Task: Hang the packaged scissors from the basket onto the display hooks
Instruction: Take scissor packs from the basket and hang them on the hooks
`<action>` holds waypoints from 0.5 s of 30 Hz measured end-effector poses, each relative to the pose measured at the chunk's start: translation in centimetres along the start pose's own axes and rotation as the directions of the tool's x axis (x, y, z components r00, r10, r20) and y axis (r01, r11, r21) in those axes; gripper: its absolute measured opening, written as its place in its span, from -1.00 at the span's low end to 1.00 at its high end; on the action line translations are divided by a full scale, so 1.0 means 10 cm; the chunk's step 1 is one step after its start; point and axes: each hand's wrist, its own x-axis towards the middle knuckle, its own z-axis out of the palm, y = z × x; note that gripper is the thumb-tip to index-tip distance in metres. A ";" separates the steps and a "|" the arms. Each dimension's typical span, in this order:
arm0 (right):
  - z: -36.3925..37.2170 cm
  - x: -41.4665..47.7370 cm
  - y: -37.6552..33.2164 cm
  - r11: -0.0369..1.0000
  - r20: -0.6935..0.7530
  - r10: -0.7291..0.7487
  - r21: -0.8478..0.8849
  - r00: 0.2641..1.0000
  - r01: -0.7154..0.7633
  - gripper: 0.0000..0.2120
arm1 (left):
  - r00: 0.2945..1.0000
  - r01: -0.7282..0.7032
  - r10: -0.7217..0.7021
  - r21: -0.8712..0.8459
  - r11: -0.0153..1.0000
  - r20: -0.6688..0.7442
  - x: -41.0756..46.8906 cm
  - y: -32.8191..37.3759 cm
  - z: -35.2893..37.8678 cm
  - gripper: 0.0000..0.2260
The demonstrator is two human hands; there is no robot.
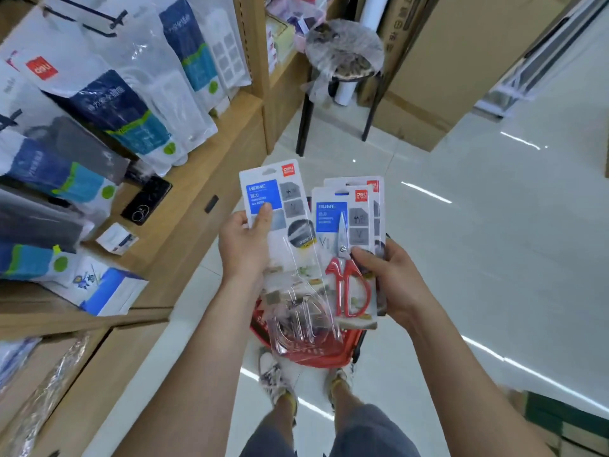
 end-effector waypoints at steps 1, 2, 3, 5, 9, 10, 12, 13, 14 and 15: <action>-0.10 0.07 0.04 0.999 -0.088 -0.030 -0.047 0.996 0.026 -0.83 | 1.000 -0.009 0.009 0.025 1.000 -0.015 0.11 -0.14 0.00 -0.85; -0.22 0.15 0.09 0.995 -0.166 -0.062 -0.086 0.984 0.048 -0.83 | 1.000 -0.007 0.008 0.061 0.998 -0.022 0.21 -0.31 0.02 -0.84; -0.34 0.25 0.16 0.991 -0.226 -0.089 -0.117 0.970 0.064 -0.81 | 1.000 0.003 -0.001 0.111 0.994 -0.017 0.31 -0.53 0.05 -0.83; -0.57 0.50 0.38 0.983 -0.309 -0.113 -0.175 0.944 0.061 -0.79 | 0.999 0.048 -0.047 0.214 0.976 -0.007 0.47 -1.01 0.15 -0.81; -0.84 1.08 0.98 0.975 -0.344 -0.088 -0.222 0.935 0.010 -0.80 | 0.980 0.187 -0.196 0.385 0.904 -0.016 0.75 -2.11 0.52 -0.78; -0.88 1.20 1.15 0.974 -0.337 -0.070 -0.225 0.939 -0.008 -0.81 | 0.972 0.223 -0.235 0.402 0.888 -0.021 0.81 -2.39 0.63 -0.79; -0.94 1.40 1.46 0.976 -0.319 -0.033 -0.215 0.947 -0.039 -0.84 | 0.954 0.285 -0.295 0.412 0.865 -0.041 0.92 -2.88 0.81 -0.79; -0.97 1.49 1.60 0.977 -0.311 -0.020 -0.209 0.950 -0.048 -0.86 | 0.950 0.302 -0.309 0.423 0.854 -0.054 0.97 -3.07 0.89 -0.78; -0.98 1.57 1.73 0.977 -0.310 -0.013 -0.206 0.951 -0.054 -0.86 | 0.945 0.315 -0.322 0.437 0.842 -0.060 1.02 -3.24 0.95 -0.76; -1.00 1.63 1.83 0.976 -0.311 -0.008 -0.209 0.950 -0.060 -0.86 | 0.941 0.322 -0.333 0.454 0.831 -0.058 1.06 -3.37 0.99 -0.74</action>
